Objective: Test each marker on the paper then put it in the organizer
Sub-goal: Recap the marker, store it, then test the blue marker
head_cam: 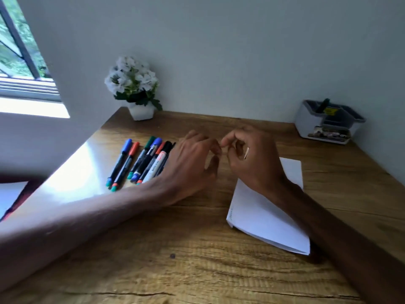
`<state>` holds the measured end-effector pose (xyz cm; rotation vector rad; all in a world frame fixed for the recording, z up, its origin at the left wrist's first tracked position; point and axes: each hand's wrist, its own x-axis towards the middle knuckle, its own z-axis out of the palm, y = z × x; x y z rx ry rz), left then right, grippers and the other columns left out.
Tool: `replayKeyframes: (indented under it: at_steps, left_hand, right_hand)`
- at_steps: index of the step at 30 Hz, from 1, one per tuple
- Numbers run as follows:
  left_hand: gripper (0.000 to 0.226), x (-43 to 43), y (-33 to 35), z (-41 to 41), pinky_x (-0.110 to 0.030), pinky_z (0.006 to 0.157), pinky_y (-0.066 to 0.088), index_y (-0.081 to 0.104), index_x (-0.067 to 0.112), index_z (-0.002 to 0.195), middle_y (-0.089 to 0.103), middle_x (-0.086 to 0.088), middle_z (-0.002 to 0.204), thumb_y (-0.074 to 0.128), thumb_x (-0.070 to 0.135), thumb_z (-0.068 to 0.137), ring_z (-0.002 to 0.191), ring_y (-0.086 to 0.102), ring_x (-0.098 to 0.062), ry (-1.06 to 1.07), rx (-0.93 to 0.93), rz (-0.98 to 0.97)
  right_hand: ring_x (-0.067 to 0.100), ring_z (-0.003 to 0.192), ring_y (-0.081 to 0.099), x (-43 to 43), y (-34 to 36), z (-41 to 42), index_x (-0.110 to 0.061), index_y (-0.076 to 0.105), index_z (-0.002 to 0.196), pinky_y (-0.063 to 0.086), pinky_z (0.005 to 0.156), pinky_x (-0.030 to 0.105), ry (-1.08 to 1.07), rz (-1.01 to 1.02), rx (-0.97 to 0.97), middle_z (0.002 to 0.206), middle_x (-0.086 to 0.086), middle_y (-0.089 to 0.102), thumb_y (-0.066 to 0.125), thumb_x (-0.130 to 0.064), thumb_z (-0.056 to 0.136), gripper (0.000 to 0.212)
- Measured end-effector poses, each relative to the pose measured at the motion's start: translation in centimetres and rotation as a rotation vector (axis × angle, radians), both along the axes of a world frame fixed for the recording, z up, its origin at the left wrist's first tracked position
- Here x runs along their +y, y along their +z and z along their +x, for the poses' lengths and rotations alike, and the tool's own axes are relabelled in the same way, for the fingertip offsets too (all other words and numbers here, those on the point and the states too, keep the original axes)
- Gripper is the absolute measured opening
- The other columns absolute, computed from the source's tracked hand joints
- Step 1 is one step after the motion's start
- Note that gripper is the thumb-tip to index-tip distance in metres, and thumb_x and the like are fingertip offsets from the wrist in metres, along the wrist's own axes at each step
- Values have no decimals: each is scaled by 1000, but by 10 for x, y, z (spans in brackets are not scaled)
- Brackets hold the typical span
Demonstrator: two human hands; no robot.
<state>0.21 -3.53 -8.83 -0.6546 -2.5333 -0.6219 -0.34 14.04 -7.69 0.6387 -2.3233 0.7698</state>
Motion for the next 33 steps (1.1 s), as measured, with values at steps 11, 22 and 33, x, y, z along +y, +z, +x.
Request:
replayKeyframes:
  at_steps: [11, 22, 33]
  left_hand:
    - [29, -42, 20, -8, -36, 80, 45, 63, 14, 106, 66, -8, 103, 60, 42, 98, 112, 54, -25, 329, -42, -327]
    - [22, -37, 8, -15, -37, 88, 52, 73, 24, 93, 72, 9, 82, 68, 45, 88, 87, 64, -15, 174, -92, -72]
    - [30, -32, 30, -10, -29, 68, 44, 78, 14, 85, 64, 11, 66, 70, 41, 93, 61, 54, -3, -41, -578, 713]
  right_hand:
    - [6, 66, 57, -11, -6, 8, -17, 75, 81, 43, 59, 16, 77, 40, -15, 87, -5, 65, 70, 1, 80, 19]
    - [11, 60, 56, -7, -3, 7, -19, 75, 80, 42, 56, 18, 80, 56, -31, 84, -7, 63, 71, 2, 79, 21]
    - [10, 59, 64, -15, 16, 21, -15, 79, 94, 43, 45, 21, 262, -446, -594, 81, 3, 79, 60, -30, 101, 25]
